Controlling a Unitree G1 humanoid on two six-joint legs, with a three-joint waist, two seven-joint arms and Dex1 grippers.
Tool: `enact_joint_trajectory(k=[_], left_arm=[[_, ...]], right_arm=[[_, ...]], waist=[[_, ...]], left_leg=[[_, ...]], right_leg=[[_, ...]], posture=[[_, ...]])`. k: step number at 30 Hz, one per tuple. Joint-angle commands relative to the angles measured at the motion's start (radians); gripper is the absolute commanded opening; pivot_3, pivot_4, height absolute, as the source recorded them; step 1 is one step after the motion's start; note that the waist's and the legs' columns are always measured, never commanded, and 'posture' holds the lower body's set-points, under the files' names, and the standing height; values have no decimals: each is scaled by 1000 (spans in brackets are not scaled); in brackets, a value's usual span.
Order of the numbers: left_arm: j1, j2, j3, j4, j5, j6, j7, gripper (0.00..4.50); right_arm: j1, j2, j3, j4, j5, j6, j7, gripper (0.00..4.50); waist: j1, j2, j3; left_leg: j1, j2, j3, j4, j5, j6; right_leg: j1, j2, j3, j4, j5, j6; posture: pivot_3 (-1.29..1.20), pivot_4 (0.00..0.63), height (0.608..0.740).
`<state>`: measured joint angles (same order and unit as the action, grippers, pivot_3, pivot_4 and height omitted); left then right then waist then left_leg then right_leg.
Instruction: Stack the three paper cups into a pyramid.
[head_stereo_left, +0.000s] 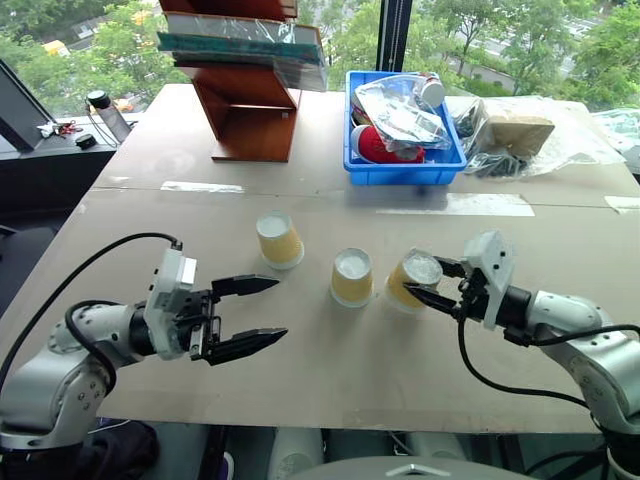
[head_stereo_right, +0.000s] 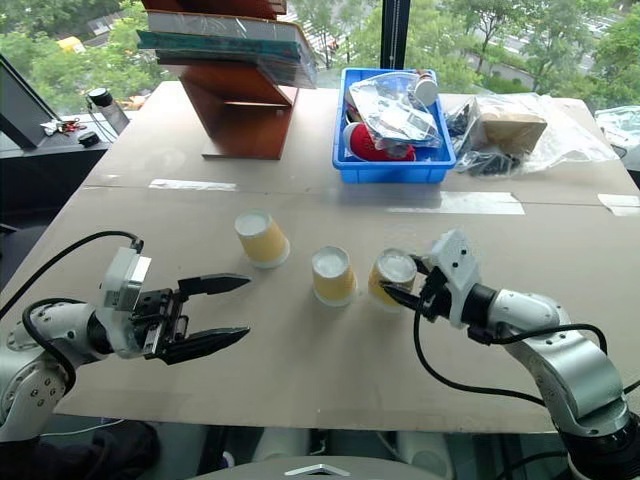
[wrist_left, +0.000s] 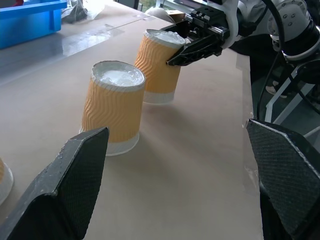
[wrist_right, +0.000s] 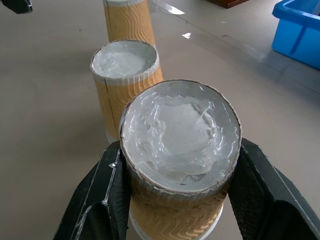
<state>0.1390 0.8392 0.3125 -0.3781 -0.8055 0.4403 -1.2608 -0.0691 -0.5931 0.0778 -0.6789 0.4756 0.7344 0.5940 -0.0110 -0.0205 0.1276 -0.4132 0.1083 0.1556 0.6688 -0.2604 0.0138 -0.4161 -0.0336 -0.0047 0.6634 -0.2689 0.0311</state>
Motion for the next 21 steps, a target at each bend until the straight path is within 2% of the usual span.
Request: enact_joint_trajectory(k=[1,10,21], left_arm=[[-10,11,21,-3,1,-18,-18,4500],[-24,11,19,2,3,-14,-16,4500],[-26,2,16,-9,4,-11,-1,4500]], right_arm=[[17,-4,21,-19,-47,-54,-13,2083],[34,5,74,57,-135,-161,0,2083],[4,43,101,79,-154,-165,7,2083]], waist=[[0,0,0],[-3,0,0],[-3,-1,-1]], left_leg=[[0,0,0,0,0,0],[0,0,0,0,0,0],[1,0,0,0,0,0]], right_leg=[[0,0,0,0,0,0],[0,0,0,0,1,1],[0,0,0,1,0,1]], posture=[[0,150,740],[0,150,740],[0,150,740]])
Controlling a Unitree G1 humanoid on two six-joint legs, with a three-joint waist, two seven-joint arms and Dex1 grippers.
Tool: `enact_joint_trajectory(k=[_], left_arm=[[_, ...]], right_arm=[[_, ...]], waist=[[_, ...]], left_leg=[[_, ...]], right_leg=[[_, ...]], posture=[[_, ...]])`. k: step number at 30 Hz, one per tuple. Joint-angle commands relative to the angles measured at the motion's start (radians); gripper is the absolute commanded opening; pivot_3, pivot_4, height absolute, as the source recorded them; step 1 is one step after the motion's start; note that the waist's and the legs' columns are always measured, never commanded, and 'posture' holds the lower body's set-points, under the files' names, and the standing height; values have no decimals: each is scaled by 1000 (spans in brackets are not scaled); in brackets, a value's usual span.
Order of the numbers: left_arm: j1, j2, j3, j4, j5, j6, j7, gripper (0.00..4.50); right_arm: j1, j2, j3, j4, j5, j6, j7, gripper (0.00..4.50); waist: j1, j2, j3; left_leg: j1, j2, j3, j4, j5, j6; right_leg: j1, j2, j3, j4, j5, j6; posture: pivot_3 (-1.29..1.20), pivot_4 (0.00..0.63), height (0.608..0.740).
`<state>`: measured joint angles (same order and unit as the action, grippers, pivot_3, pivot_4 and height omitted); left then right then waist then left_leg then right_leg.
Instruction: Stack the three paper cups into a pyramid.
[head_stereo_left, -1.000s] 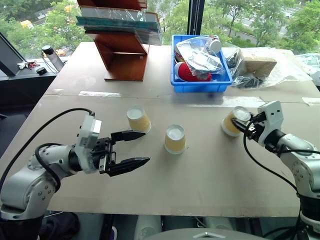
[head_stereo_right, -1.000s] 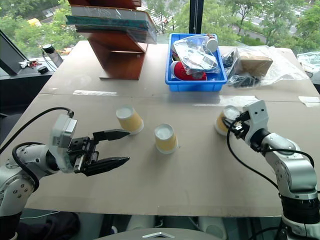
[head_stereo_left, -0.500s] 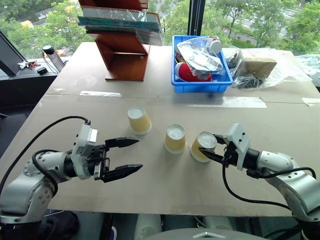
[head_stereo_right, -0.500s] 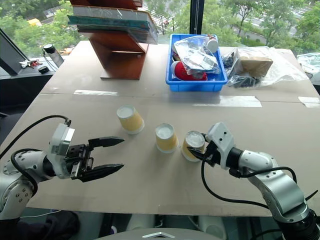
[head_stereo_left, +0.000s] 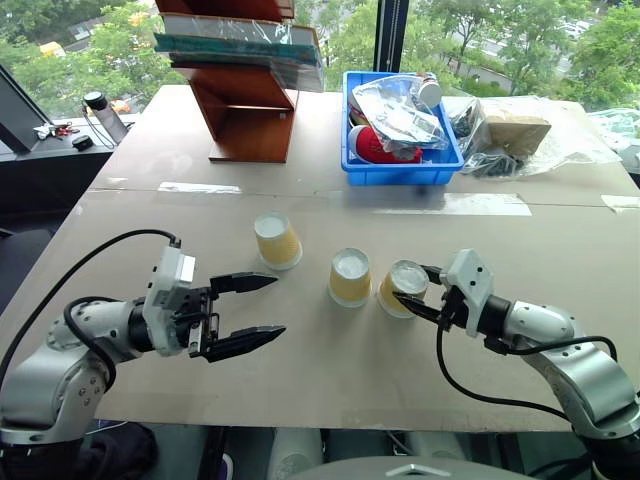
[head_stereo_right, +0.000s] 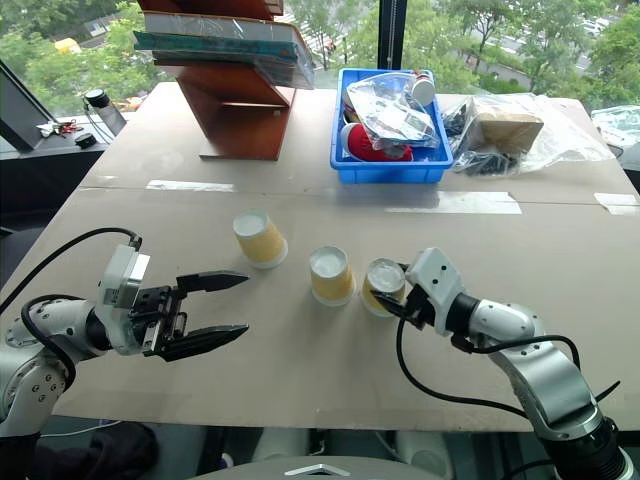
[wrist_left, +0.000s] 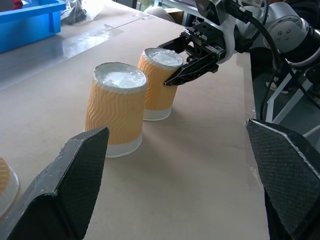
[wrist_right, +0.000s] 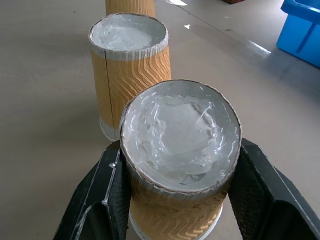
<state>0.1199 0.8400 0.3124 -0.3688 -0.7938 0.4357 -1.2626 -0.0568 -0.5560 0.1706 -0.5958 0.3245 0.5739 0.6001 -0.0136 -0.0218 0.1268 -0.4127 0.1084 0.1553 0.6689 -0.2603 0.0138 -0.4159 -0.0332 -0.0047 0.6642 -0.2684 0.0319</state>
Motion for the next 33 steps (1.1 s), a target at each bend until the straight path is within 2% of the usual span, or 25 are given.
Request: enact_joint_trajectory(k=[1,20,23,25,26,28,33], left_arm=[[-5,1,17,-20,-8,-6,1,4500],[-9,-4,8,-35,-10,1,29,4500],[-8,-6,9,-36,-8,1,36,4500],[-7,-7,11,-36,-7,1,42,4500],[-5,-9,14,-35,-7,2,47,4500],[-2,-11,19,-31,-7,2,55,4500],[-9,-27,35,56,47,-55,70,4500]], right_arm=[[-10,8,9,-5,-4,-2,1,2083],[-47,2,26,-17,18,48,34,2083],[-51,-9,23,-13,17,44,49,3254],[-50,-17,16,-14,17,40,58,4211],[-44,-25,-4,-22,27,37,66,4431],[-36,-38,-32,-33,40,28,78,4431],[56,-73,-213,-116,158,-72,165,4431]], waist=[[0,0,0],[0,0,0],[0,0,0],[1,0,0],[1,0,0],[1,0,0],[5,0,0]], left_leg=[[0,0,0,0,0,0],[0,0,0,0,0,0],[0,0,0,0,0,0],[0,0,0,0,0,0],[0,0,0,0,0,0],[0,0,0,0,0,0],[0,0,0,0,0,0]], right_leg=[[0,0,0,0,0,0],[0,0,0,0,0,0],[0,0,0,0,0,0],[0,0,0,0,0,0],[0,0,0,0,0,0],[0,0,0,0,0,0],[0,0,0,0,0,0]], posture=[[0,150,740],[0,150,740],[0,150,740],[0,150,740],[0,150,740],[0,150,740],[0,150,740]])
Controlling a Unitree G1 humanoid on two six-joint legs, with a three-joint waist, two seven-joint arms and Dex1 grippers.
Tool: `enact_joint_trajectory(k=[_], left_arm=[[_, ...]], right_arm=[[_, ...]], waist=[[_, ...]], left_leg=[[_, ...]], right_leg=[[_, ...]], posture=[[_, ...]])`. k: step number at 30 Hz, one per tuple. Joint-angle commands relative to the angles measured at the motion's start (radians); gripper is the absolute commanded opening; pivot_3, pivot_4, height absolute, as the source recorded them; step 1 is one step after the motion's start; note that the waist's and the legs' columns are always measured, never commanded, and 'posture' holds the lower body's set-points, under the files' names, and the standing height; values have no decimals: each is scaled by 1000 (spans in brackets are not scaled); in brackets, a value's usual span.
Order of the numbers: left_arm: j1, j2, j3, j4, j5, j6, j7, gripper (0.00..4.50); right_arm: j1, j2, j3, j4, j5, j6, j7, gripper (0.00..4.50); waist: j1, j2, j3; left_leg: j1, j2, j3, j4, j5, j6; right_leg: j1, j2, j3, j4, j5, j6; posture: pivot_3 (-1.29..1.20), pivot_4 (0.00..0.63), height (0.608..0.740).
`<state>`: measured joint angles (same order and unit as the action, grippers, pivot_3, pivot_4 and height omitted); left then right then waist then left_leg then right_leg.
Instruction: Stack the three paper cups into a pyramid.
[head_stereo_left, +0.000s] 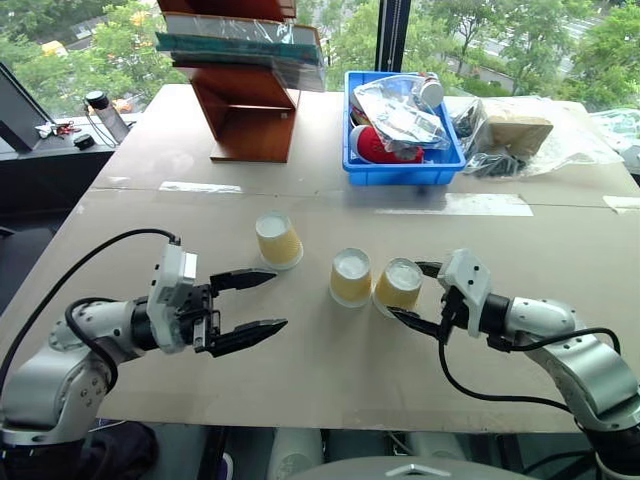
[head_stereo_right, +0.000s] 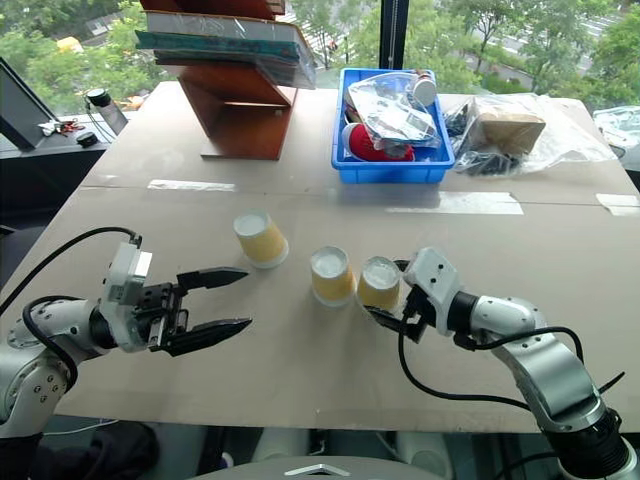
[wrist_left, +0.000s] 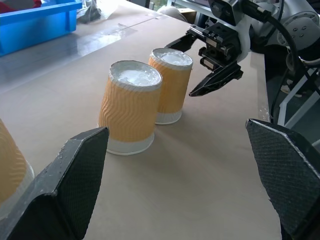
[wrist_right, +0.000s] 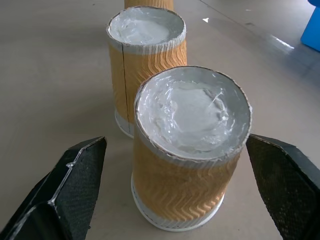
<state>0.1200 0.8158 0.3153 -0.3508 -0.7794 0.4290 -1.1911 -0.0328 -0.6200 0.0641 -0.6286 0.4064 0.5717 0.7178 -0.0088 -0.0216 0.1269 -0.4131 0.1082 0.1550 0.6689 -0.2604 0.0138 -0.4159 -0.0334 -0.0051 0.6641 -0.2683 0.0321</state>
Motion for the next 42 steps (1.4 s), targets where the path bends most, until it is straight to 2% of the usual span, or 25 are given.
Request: enact_joint_trajectory(k=[1,4,9,19,31,34,36,37,42], left_arm=[[-20,-2,35,73,50,-68,-5,4500],[-89,-1,21,173,97,-96,15,4500],[-211,-38,-45,267,179,-112,85,4500],[-410,-106,-165,366,310,-108,191,4500],[-522,-162,-230,554,420,-195,199,4500],[-550,-171,-230,630,436,-243,184,3757],[-557,-176,-224,658,432,-263,167,2818],[-557,-177,-222,666,426,-269,156,2603],[-564,-169,-191,686,375,-279,84,2603]], right_arm=[[63,-13,-161,-106,113,-94,68,4431],[156,-38,-313,-176,211,-132,122,4431],[275,-70,-416,-249,278,-168,160,4431],[375,-103,-476,-348,378,-140,100,4431],[459,-102,-477,-376,357,-176,77,4431],[464,-105,-467,-380,353,-174,64,4500],[465,-107,-461,-382,352,-172,57,4500],[466,-107,-458,-383,351,-171,54,4500],[475,-108,-448,-383,344,-174,47,4500]], waist=[[0,0,0],[7,0,0],[12,-2,-1],[23,-3,-2],[23,-3,-2],[23,-3,-2],[23,-4,-2],[22,-3,-2],[23,-4,-2]], left_leg=[[0,0,0,0,0,0],[0,0,-1,0,0,0],[1,0,-2,1,0,0],[1,0,-3,1,0,0],[0,-1,-6,2,0,0],[0,-1,-6,3,0,0],[0,-1,-7,3,0,0],[0,-1,-7,3,0,0],[0,-1,-9,3,0,0]], right_leg=[[0,0,0,0,0,0],[0,0,-1,0,0,0],[3,0,-1,-1,0,0],[4,1,-2,0,0,0],[4,1,-3,0,0,1],[5,1,-4,0,0,1],[5,1,-4,0,0,1],[5,1,-4,0,0,1],[5,1,-4,0,0,1]], posture=[[0,150,740],[0,150,740],[0,150,740],[0,150,740],[0,150,740],[0,150,740],[0,150,740],[0,150,740],[0,150,740]])
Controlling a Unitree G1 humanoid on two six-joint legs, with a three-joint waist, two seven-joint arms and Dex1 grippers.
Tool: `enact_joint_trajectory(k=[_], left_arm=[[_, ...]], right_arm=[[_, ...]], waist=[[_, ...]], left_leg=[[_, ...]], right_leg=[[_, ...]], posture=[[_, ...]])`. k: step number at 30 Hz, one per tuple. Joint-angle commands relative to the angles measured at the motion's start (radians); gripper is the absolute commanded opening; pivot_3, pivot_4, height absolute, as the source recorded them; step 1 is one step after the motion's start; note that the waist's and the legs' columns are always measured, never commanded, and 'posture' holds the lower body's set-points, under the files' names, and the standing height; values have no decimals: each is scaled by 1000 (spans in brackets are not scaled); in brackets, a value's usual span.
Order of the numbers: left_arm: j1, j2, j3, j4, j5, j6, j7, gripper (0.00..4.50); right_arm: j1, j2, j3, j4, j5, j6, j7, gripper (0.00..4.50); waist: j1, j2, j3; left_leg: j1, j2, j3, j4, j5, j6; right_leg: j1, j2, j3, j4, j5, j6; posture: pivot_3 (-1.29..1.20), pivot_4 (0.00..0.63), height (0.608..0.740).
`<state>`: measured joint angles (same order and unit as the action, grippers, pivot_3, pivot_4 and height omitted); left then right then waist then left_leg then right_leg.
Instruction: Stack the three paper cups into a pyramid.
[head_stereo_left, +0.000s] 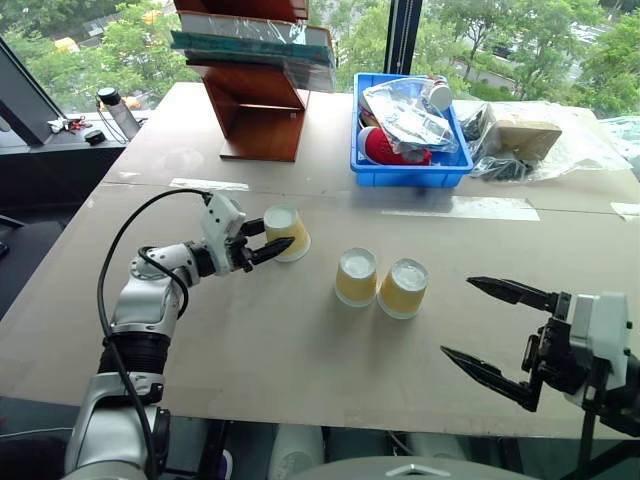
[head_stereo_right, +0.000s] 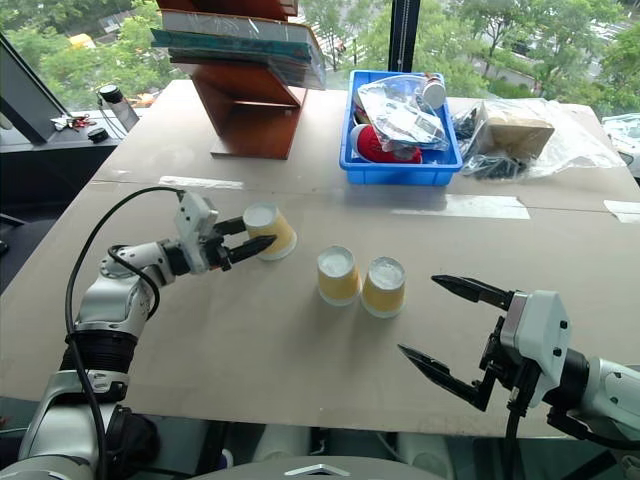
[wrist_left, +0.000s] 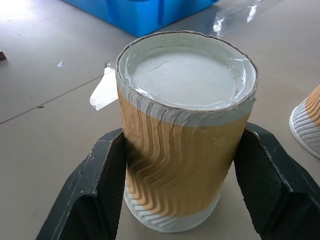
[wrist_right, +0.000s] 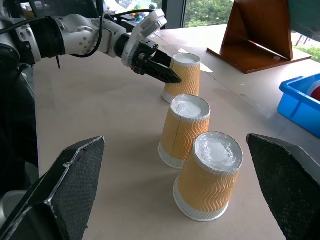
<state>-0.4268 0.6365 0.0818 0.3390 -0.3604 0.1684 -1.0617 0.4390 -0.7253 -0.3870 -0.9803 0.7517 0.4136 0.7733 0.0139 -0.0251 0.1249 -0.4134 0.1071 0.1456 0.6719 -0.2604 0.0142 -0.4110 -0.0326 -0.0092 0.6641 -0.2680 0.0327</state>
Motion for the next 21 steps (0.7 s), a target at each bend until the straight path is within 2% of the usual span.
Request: enact_joint_trajectory(k=[1,5,12,21], left_arm=[[-23,13,51,-1,-56,-16,-64,2603],[-68,33,61,-55,-139,71,-166,2603],[-228,59,-15,-194,-230,286,-287,2603],[-450,22,-221,-263,-184,456,-340,2603]], right_arm=[[3,-3,5,-31,-3,-16,-10,4500],[6,-4,7,-26,-3,-20,-11,4500],[22,3,3,-26,-15,-29,-15,4500],[116,31,-17,-66,-53,-76,-47,4500]], waist=[[0,0,0],[0,0,0],[1,-1,0],[0,0,0]], left_leg=[[0,0,0,0,0,0],[0,0,-1,1,0,0],[-1,0,-1,3,0,0],[-1,-4,-10,3,0,0]], right_leg=[[0,0,0,0,0,0],[0,0,-1,0,0,0],[2,0,-2,0,0,0],[2,2,-1,1,0,0]], posture=[[0,150,740],[0,150,740],[0,150,740],[0,150,740]])
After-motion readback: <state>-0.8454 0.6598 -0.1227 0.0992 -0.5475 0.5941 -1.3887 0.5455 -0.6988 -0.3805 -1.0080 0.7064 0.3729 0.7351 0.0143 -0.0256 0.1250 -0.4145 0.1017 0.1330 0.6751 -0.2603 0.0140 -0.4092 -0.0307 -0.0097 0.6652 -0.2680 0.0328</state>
